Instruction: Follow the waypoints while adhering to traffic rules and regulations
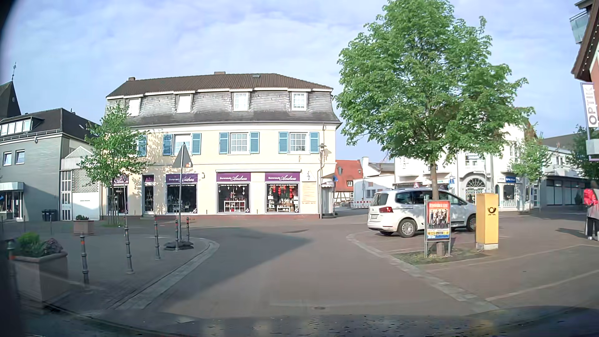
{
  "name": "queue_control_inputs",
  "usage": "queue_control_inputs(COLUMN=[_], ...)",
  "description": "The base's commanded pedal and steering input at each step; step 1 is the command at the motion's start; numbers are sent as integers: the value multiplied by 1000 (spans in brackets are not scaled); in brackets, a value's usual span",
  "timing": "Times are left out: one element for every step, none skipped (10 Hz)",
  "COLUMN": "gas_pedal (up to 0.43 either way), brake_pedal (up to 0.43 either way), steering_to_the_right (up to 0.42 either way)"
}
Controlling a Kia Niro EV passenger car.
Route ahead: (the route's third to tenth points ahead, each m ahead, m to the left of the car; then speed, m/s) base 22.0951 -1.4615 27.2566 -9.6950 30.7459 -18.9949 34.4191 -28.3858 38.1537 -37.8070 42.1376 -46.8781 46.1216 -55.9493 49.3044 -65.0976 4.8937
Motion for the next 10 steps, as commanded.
queue_control_inputs(gas_pedal=[47, 39, 28, 28, 20, 20, 8, 8, 0, 0], brake_pedal=[0, 0, 0, 0, 0, 0, 0, 0, 0, 0], steering_to_the_right=[-56, -56, -56, -56, -56, -53, -47, -45, -44, -44])
